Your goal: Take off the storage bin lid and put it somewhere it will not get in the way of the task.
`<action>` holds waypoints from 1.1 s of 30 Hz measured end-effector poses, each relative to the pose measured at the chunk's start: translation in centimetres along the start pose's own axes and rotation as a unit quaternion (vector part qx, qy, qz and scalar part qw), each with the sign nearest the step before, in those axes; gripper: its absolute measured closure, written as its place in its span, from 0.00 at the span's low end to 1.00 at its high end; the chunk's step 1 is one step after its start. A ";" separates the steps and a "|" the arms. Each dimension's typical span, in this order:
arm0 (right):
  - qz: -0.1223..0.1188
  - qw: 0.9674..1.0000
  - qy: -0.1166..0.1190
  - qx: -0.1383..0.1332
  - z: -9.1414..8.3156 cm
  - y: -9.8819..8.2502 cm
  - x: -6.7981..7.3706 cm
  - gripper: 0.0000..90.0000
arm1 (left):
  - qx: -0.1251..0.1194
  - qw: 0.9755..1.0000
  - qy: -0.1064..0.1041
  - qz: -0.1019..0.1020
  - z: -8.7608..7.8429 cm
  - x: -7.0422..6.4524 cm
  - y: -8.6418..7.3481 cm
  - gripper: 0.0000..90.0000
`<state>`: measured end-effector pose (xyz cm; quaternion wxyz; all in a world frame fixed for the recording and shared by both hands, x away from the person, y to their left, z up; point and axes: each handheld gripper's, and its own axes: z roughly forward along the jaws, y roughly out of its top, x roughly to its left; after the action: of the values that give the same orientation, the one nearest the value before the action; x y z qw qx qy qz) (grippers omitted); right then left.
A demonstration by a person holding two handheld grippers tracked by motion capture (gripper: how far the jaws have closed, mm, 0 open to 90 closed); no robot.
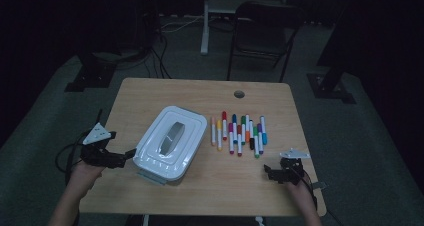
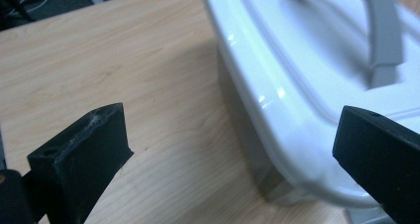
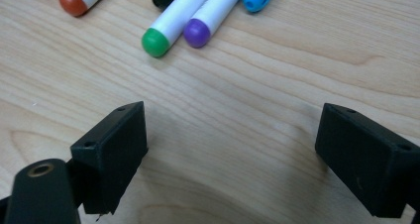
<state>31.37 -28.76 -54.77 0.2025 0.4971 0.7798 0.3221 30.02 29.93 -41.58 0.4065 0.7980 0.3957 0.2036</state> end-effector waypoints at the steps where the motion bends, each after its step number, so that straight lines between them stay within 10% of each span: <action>1: 0.002 1.000 -0.001 -0.003 0.0 0.0 0.0 0.14 | -0.002 1.000 -0.003 0.003 -0.1 -0.2 0.2 0.02; 14: 0.001 1.000 0.002 -0.014 0.1 -0.2 -0.1 0.14 | -0.003 0.997 -0.064 0.041 1.2 -3.7 3.2 0.02; 24: 0.005 1.000 -0.002 -0.013 0.2 -0.1 -0.1 0.14 | 0.031 0.995 -0.072 0.056 4.4 -6.2 4.8 0.02; 33: 0.005 1.000 -0.004 -0.013 0.3 0.0 -0.2 0.14 | 0.039 0.996 -0.049 0.067 6.1 -7.3 5.3 0.34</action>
<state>31.66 -28.83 -55.01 0.2104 0.5000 0.7720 0.3312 32.02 19.26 -40.94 0.3799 0.8467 0.3287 0.1753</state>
